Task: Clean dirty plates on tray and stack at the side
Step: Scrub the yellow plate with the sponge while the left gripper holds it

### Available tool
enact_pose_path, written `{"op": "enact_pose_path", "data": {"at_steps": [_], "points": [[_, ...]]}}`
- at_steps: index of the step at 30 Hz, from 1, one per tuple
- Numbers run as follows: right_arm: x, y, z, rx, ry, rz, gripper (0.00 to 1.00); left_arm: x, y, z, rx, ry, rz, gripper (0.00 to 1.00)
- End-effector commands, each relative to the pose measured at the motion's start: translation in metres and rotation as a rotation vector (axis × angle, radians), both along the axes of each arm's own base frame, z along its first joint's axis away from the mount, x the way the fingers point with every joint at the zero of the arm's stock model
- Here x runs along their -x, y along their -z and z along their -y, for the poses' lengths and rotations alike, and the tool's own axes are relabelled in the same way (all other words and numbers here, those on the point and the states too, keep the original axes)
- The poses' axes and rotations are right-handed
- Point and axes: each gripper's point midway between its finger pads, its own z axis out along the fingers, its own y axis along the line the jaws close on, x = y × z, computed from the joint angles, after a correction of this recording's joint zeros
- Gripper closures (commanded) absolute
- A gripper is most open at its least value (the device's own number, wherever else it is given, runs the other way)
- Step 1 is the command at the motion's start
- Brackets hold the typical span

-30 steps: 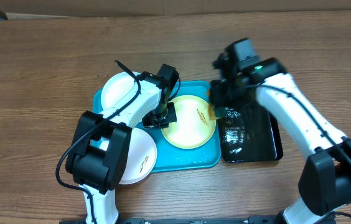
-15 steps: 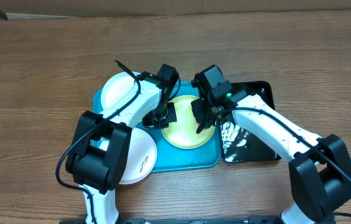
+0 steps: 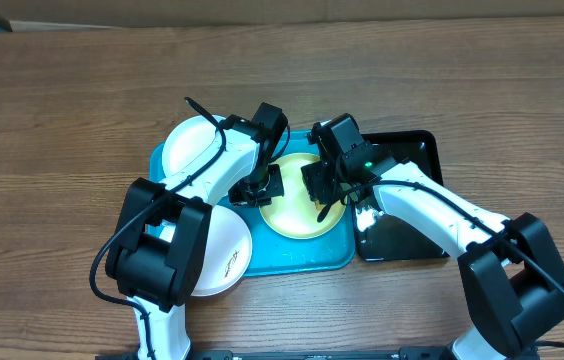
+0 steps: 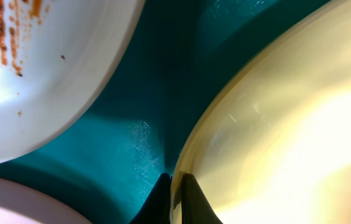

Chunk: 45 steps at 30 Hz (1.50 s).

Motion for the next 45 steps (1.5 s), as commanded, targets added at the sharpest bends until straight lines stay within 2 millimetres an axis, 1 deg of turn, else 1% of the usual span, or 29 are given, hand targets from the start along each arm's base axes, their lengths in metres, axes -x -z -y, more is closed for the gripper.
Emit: {"op": "enact_pose_path", "data": {"at_steps": [1,5,7,9,10,15,16,18,21,24,26,31,33,35,37,38,40,42,45], "points": [[0.005,0.003,0.005,0.043,-0.041,0.002,0.34,0.006,0.013,-0.006,-0.04,0.004,-0.023,0.95],[0.017,0.012,0.011,0.082,-0.047,-0.035,0.34,0.006,0.013,-0.006,-0.04,0.0,-0.023,0.95],[0.018,0.017,0.013,0.116,-0.043,-0.02,0.35,0.005,0.013,-0.006,-0.04,0.0,-0.022,0.95],[0.016,0.02,0.014,0.148,-0.038,0.008,0.38,0.005,0.013,-0.006,-0.039,0.0,-0.021,0.95],[0.014,0.021,0.014,0.156,-0.036,0.021,0.41,0.005,0.013,-0.006,-0.039,0.0,-0.021,0.95],[0.008,0.019,0.012,0.154,-0.03,0.054,0.73,0.006,0.013,-0.006,-0.04,0.001,-0.023,0.96],[0.007,0.019,0.013,0.158,-0.025,0.057,0.76,0.006,0.013,-0.006,-0.04,0.001,-0.023,0.96],[0.006,0.019,0.016,0.171,-0.018,0.066,0.78,0.006,0.013,-0.006,-0.04,0.001,-0.023,0.95],[0.004,0.018,0.015,0.169,-0.017,0.073,0.77,0.006,0.013,-0.006,-0.04,0.001,-0.023,0.95],[0.004,0.019,0.015,0.167,-0.017,0.073,0.62,0.006,0.013,-0.006,-0.04,0.0,-0.022,0.95],[0.004,0.019,0.014,0.166,-0.018,0.072,0.58,0.005,0.013,-0.006,-0.04,0.0,-0.022,0.95],[0.005,0.02,0.015,0.168,-0.018,0.068,0.57,0.006,0.013,-0.006,-0.04,0.001,-0.023,0.94],[0.005,0.02,0.015,0.168,-0.018,0.068,0.58,0.006,0.013,-0.006,-0.04,0.0,-0.023,0.94],[0.006,0.02,0.015,0.169,-0.018,0.067,0.65,0.005,0.013,-0.006,-0.04,0.0,-0.021,0.94],[0.007,0.021,0.016,0.171,-0.019,0.064,0.79,0.005,0.013,-0.006,-0.039,-0.006,-0.02,0.95],[0.008,0.023,0.017,0.174,-0.019,0.062,0.84,0.005,0.013,-0.006,-0.04,-0.014,-0.02,0.95],[0.009,0.027,0.018,0.175,-0.019,0.059,0.89,0.005,0.013,-0.005,-0.04,-0.02,-0.02,0.95],[0.01,0.032,0.019,0.175,-0.019,0.06,0.91,0.005,0.013,-0.005,-0.04,-0.023,-0.02,0.95],[0.011,0.038,0.019,0.179,-0.02,0.055,0.96,0.005,0.013,-0.005,-0.04,-0.023,-0.019,0.95]]}}
